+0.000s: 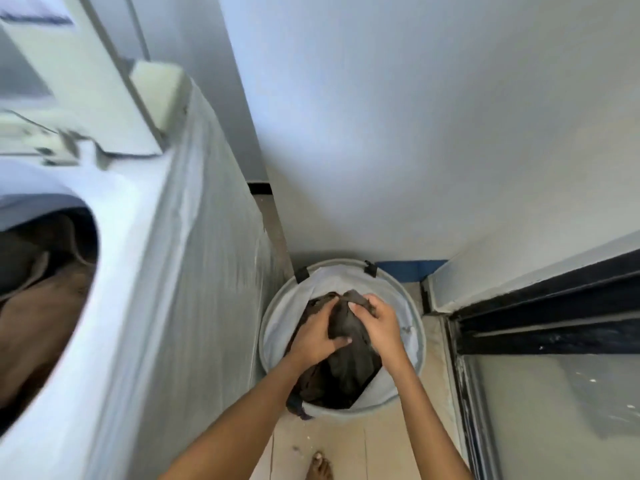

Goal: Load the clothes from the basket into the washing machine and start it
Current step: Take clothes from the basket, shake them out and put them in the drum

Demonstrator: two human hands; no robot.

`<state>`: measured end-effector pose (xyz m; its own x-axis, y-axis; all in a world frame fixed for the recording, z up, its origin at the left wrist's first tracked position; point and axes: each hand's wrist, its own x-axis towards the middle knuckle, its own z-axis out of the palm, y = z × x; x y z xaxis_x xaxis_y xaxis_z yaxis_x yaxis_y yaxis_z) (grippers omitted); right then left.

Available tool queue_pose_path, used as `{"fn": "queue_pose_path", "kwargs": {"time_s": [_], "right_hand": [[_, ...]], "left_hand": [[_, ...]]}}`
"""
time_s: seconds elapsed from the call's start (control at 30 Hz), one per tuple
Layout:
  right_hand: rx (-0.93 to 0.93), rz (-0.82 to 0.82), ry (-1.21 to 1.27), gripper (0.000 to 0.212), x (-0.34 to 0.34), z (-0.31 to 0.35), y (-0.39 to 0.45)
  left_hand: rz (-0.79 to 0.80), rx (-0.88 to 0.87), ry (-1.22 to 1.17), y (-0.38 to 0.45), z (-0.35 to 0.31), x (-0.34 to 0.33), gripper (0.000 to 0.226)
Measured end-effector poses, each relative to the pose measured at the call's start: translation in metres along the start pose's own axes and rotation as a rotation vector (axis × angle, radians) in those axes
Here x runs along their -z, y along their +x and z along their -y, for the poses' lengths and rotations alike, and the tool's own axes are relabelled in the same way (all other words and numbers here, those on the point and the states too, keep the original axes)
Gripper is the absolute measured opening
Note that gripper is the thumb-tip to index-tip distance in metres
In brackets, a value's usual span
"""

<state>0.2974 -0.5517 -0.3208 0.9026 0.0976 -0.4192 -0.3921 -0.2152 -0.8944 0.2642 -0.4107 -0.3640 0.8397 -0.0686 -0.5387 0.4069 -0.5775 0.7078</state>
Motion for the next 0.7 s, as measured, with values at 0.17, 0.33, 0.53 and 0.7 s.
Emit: {"fn": "queue_pose_path", "kwargs": {"time_s": [0.17, 0.33, 0.53, 0.7], "right_hand": [[0.213, -0.069, 0.097, 0.014, 0.038, 0.116, -0.041], [0.216, 0.0, 0.064, 0.043, 0.07, 0.192, -0.091], [0.217, 0.149, -0.353, 0.062, 0.075, 0.271, -0.126], [0.332, -0.269, -0.615, 0.04, 0.092, 0.339, -0.141]], "left_hand": [[-0.13, -0.083, -0.079, -0.048, -0.1, 0.059, 0.019], [-0.3, -0.252, -0.258, -0.108, -0.201, 0.126, 0.022], [-0.236, -0.543, -0.239, -0.176, -0.319, 0.204, 0.031], [-0.328, -0.644, 0.08, -0.214, -0.346, 0.267, 0.009]]}}
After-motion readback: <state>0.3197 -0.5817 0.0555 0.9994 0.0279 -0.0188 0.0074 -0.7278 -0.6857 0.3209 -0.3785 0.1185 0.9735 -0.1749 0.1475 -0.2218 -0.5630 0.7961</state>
